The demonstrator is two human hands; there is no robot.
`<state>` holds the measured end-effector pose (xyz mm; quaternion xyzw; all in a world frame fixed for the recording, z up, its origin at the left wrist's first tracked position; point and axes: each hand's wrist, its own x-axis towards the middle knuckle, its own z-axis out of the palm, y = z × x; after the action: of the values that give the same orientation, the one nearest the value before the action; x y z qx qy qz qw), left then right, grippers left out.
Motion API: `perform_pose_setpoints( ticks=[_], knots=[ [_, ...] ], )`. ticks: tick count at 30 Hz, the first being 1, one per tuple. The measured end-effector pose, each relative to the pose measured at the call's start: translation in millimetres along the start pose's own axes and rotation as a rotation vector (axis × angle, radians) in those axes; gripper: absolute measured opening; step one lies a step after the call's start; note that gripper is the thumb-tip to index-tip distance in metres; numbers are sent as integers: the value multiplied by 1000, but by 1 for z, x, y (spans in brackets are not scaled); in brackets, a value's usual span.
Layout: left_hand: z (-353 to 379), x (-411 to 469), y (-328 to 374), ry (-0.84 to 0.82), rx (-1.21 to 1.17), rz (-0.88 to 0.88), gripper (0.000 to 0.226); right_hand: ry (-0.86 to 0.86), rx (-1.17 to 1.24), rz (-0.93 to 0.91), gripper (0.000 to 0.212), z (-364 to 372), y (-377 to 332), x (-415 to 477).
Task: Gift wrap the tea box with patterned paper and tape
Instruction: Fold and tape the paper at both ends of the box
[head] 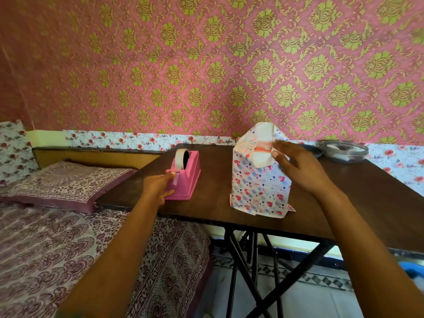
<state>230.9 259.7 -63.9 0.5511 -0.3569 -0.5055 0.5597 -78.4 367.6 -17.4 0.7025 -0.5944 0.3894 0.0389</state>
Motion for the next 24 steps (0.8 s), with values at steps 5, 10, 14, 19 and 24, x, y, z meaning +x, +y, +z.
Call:
perform_pose_setpoints(
  ticks=[5, 10, 14, 19, 24],
  knots=[
    [-4, 13, -12, 18, 101, 42, 29, 2, 19, -3, 61, 0, -1, -1],
    [-4, 12, -11, 124, 320, 247, 12, 3, 11, 6, 51, -1, -1, -1],
    [-13, 12, -12, 184, 539, 290, 13, -6, 17, 17, 53, -2, -3, -2],
    [-29, -4, -13, 9, 373, 288, 11, -16, 9, 9, 54, -2, -4, 0],
    [5, -35, 36, -341, 299, 497, 7, -76, 59, 53, 78, -11, -10, 6]
  ],
)
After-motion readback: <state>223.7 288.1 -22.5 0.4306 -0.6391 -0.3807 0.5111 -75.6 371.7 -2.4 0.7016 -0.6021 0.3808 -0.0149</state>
